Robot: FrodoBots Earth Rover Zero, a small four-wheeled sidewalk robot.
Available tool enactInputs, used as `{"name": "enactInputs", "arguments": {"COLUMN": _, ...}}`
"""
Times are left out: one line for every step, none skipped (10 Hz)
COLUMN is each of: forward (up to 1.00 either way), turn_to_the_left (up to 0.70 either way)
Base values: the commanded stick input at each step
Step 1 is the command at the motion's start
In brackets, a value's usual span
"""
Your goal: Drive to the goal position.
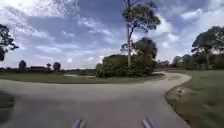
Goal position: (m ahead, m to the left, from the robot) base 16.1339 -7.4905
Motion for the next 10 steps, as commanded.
{"name": "enactInputs", "arguments": {"forward": 0.69, "turn_to_the_left": 0.03}}
{"name": "enactInputs", "arguments": {"forward": 0.69, "turn_to_the_left": 0.03}}
{"name": "enactInputs", "arguments": {"forward": 0.69, "turn_to_the_left": 0.03}}
{"name": "enactInputs", "arguments": {"forward": 0.69, "turn_to_the_left": 0.03}}
{"name": "enactInputs", "arguments": {"forward": 0.69, "turn_to_the_left": 0.03}}
{"name": "enactInputs", "arguments": {"forward": 0.69, "turn_to_the_left": 0.03}}
{"name": "enactInputs", "arguments": {"forward": 0.69, "turn_to_the_left": 0.02}}
{"name": "enactInputs", "arguments": {"forward": 0.69, "turn_to_the_left": 0.01}}
{"name": "enactInputs", "arguments": {"forward": 0.69, "turn_to_the_left": 0.0}}
{"name": "enactInputs", "arguments": {"forward": 0.69, "turn_to_the_left": -0.16}}
